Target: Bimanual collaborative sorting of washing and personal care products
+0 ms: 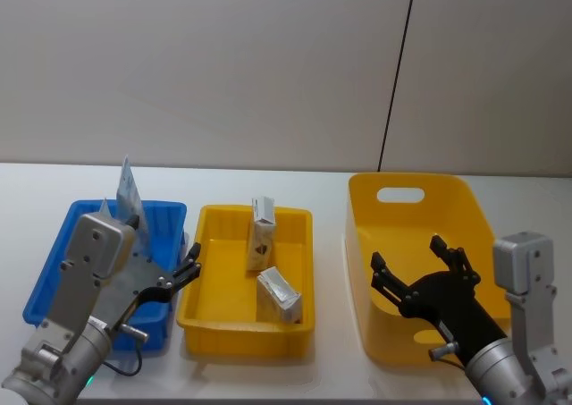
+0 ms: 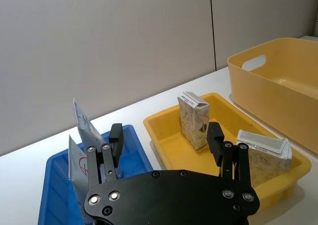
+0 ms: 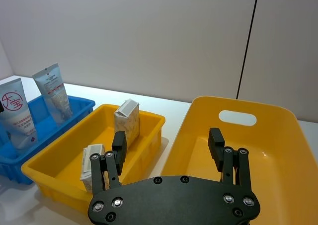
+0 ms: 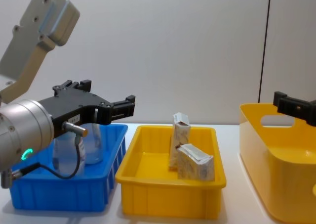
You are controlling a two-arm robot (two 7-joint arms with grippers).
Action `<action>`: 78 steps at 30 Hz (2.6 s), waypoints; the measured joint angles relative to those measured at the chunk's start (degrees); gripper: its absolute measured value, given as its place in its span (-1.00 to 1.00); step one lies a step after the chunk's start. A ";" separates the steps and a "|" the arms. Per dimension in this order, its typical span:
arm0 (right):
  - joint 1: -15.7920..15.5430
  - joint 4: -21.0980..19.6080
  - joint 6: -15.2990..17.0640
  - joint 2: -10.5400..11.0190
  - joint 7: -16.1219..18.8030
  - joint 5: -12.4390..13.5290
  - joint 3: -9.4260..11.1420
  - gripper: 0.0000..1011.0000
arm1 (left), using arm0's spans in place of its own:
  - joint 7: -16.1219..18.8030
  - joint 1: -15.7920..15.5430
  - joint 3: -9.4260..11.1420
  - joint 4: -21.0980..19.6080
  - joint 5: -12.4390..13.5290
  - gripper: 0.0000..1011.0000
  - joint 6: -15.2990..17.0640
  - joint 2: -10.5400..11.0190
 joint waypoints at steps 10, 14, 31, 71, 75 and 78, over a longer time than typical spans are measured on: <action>0.00 0.00 0.00 0.00 0.00 0.00 0.00 0.98 | 0.00 0.00 0.00 0.00 0.00 0.98 0.00 0.00; 0.00 0.01 0.00 0.00 0.01 0.00 0.02 0.98 | 0.00 0.00 0.00 0.00 0.00 0.98 0.00 0.00; 5.35 5.72 0.43 1.47 7.86 2.67 -0.34 0.98 | 0.00 0.00 0.00 0.00 0.00 0.98 0.00 0.00; 23.91 22.54 18.62 -7.21 12.33 6.65 -10.04 0.98 | 0.00 0.00 0.00 0.00 0.00 0.98 0.00 0.00; 25.12 23.29 22.25 -8.15 10.98 6.66 -10.65 0.98 | 0.00 0.00 0.00 0.00 0.01 0.98 0.00 0.00; 26.12 24.11 24.55 -8.84 10.26 6.64 -11.12 0.98 | 0.00 0.00 0.00 0.00 0.00 0.98 0.00 0.00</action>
